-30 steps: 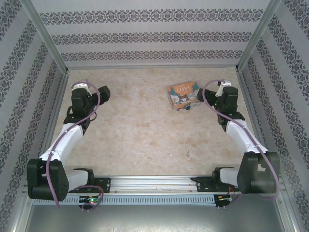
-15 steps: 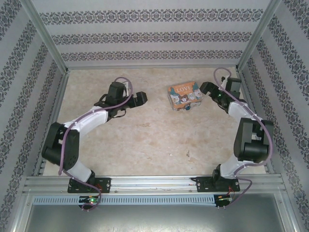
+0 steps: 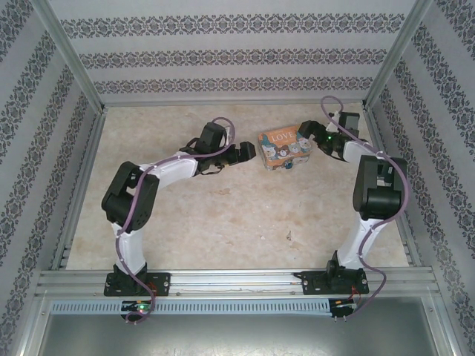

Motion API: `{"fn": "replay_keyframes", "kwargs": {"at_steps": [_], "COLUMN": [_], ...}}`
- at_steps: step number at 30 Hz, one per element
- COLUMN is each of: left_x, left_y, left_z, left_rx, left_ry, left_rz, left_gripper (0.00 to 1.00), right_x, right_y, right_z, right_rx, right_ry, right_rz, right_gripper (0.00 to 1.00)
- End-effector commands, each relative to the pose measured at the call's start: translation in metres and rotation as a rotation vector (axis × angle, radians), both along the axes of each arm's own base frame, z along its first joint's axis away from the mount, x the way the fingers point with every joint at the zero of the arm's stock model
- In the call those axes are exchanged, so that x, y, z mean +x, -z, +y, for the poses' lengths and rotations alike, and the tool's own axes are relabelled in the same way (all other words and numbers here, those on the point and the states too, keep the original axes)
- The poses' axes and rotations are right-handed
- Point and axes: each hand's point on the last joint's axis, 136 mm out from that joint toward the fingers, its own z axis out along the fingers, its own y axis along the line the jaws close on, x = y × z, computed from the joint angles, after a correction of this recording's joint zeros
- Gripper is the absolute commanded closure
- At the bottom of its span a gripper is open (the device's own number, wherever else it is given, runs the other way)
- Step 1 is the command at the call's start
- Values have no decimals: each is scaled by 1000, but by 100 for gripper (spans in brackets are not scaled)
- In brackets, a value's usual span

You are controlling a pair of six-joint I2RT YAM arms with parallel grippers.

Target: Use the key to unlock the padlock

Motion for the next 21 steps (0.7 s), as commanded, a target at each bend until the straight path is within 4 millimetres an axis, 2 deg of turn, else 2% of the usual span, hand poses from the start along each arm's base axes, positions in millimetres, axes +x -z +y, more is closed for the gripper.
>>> {"fn": "replay_keyframes", "kwargs": {"at_steps": [1, 9, 21], "left_x": [9, 14, 12], "left_y": [-14, -8, -2], "left_z": [-14, -23, -16], "left_rx": [-60, -74, -90], "left_ry": [15, 48, 59], "left_rz": [-18, 6, 50], "left_gripper": [0, 0, 0], "right_x": [2, -12, -60], "right_y": [-4, -9, -4], "right_z": [22, 49, 86], "right_rx": [41, 59, 81], "right_ry": [-102, -200, -259], "right_rz": [-14, -19, 17], "right_gripper": [3, 5, 8]}}
